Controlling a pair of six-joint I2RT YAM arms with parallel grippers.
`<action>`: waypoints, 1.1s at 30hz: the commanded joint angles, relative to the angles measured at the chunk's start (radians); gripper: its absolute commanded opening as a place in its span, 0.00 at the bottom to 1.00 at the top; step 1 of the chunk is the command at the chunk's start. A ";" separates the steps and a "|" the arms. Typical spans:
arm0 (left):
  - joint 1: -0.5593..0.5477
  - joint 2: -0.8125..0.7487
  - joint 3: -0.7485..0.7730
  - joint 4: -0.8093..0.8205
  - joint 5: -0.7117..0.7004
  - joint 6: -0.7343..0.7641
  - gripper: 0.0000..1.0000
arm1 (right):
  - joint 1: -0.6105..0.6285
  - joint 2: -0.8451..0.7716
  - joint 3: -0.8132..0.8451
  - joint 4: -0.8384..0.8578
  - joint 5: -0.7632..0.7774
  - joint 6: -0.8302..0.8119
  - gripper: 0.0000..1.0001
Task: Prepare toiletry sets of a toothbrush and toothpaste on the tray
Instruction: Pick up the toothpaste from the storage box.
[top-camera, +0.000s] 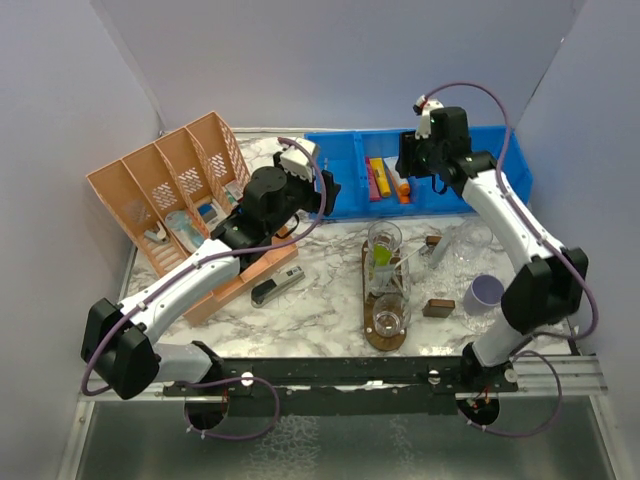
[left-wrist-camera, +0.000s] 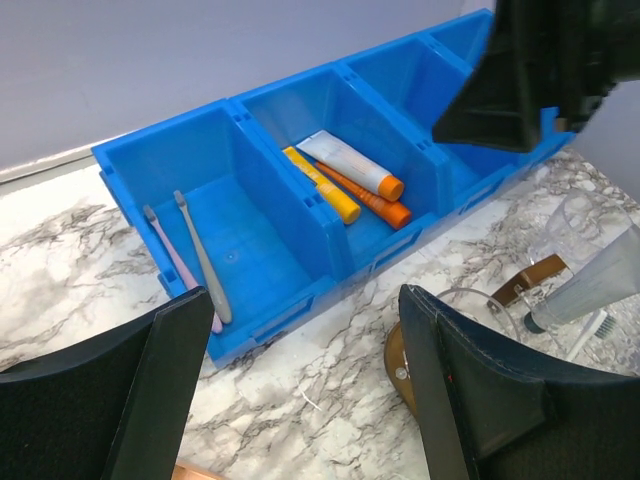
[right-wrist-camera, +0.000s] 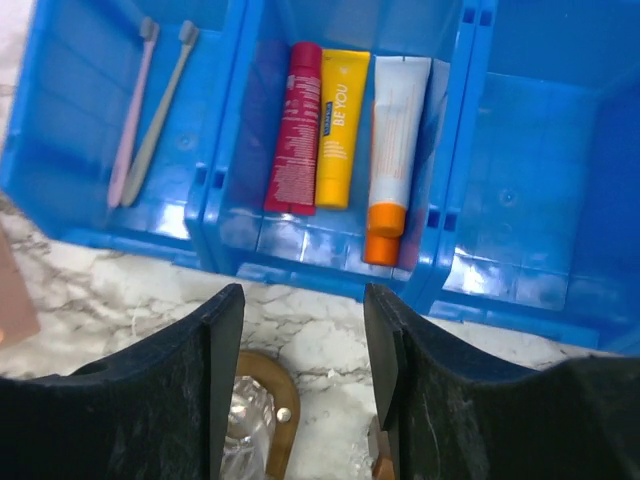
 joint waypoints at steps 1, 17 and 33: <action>0.018 0.012 0.010 -0.004 -0.008 -0.014 0.78 | 0.032 0.180 0.173 -0.102 0.152 -0.033 0.51; 0.019 0.059 0.025 -0.018 0.009 -0.026 0.78 | 0.102 0.542 0.386 -0.141 0.482 -0.061 0.54; 0.031 0.063 0.027 -0.017 0.030 -0.047 0.78 | 0.106 0.682 0.383 -0.138 0.574 -0.046 0.64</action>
